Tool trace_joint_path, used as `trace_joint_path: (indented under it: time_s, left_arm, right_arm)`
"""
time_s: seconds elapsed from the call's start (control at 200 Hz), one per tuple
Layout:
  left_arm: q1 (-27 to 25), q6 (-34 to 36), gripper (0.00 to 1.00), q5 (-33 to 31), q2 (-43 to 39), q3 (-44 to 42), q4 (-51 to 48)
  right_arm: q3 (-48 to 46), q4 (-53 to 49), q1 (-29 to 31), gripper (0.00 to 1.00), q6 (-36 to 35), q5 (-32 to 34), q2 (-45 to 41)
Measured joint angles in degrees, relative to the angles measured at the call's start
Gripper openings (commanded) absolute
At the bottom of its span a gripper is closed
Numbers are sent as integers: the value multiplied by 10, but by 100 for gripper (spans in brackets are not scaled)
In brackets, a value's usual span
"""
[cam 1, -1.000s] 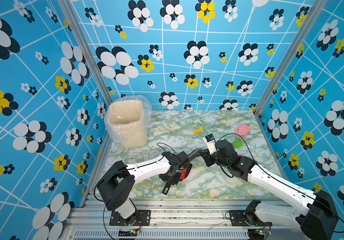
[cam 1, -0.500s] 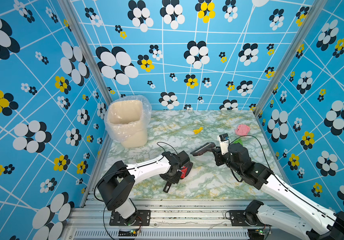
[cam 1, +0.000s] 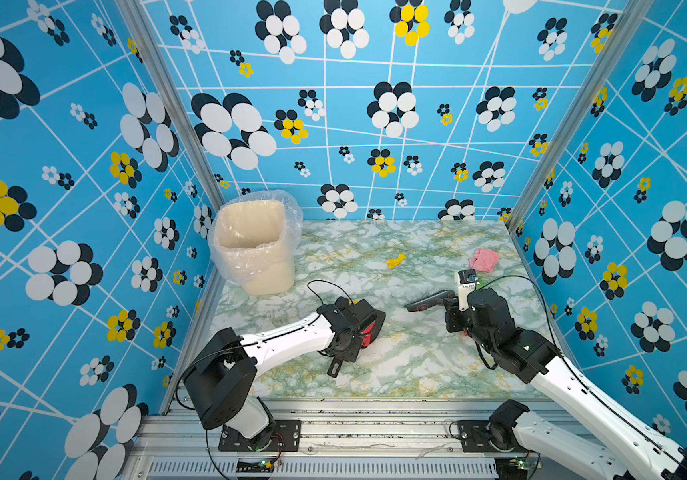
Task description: Sweep away the paper scraps from the table
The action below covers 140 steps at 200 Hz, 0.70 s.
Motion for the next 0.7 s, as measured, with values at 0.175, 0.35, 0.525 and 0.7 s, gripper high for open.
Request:
trace_joint_path:
  time_s: [0.175,0.35,0.525,0.7]
  left_arm:
    - [0,2,0,-11,-15,15,-16]
    - [12,19,0,-12,-40,61,-40]
    - [52,42,0,-5,-61,117,-66]
    - [87,72,0,4,-63,184,-103]
  right_arm:
    - [-1,-3,-5,0,8,7,-21]
    - [-7,-7,-7,0,10,8,-21]
    - [-10,-7,-9,0,12,8,-21]
    - [-10,-7,-10,0,13,8,-21]
